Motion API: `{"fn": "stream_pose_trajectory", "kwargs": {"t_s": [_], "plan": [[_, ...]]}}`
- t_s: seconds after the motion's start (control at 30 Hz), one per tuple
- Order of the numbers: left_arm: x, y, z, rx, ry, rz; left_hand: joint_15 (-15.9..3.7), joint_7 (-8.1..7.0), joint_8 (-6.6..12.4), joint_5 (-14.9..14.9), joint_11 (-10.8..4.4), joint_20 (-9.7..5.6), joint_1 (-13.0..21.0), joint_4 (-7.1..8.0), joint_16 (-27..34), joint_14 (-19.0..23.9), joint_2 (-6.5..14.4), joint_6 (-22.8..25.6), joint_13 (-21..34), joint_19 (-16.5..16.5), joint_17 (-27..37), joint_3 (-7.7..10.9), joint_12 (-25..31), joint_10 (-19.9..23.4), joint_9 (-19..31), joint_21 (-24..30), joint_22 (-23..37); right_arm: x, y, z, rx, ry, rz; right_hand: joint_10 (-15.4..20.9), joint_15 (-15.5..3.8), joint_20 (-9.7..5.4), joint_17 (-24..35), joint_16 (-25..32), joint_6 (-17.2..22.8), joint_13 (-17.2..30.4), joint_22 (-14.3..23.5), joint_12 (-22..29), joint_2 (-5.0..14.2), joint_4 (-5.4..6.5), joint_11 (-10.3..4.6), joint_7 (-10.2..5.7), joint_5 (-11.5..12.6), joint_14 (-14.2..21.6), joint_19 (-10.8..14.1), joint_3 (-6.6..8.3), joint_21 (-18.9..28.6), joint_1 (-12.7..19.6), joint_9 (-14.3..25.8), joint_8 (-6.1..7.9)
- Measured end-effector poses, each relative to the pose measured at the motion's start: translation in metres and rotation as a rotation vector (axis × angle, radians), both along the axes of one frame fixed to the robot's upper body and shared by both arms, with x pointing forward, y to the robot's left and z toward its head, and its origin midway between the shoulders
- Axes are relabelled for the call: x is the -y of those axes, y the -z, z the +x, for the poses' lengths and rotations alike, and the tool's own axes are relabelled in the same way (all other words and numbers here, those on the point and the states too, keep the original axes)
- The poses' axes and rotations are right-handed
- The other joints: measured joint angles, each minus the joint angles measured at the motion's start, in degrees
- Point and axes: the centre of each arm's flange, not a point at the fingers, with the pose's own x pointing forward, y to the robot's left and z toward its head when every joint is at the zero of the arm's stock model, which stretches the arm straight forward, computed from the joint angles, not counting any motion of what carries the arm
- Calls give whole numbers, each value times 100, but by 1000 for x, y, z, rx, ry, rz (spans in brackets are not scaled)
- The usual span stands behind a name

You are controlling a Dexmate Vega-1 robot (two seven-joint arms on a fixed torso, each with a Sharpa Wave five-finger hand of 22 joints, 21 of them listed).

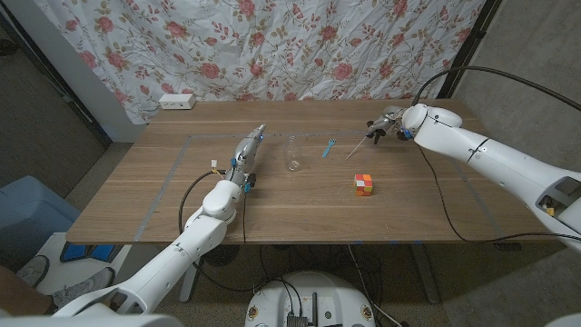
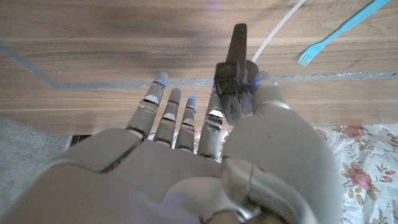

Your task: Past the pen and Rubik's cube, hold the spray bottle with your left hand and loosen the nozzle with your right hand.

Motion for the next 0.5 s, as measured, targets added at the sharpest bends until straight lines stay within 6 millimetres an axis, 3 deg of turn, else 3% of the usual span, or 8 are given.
{"fn": "stream_pose_trajectory", "kwargs": {"t_s": [0.33,0.5], "plan": [[1,0,3,-9,6,-6,0,-10,0,0,18,2,-59,54,0,61,0,51,0,40,-28,54,0,44,0,0,0,0,8,6,-6,-12,-5,-51,-50,-42,0,-48,-25,0,0,0,-1,0,-51,-25,0,-93,-162,0,-20,1,-23,2],[2,0,4,-12,12,-6,-21,21,0,0,11,11,-60,61,0,81,-1,82,0,49,-28,61,0,51,0,0,0,0,10,8,-11,-15,-6,-74,-38,-93,0,-48,-112,0,-1,-22,-2,0,-74,-112,-2,-167,-173,0,-20,2,-34,1]]}}
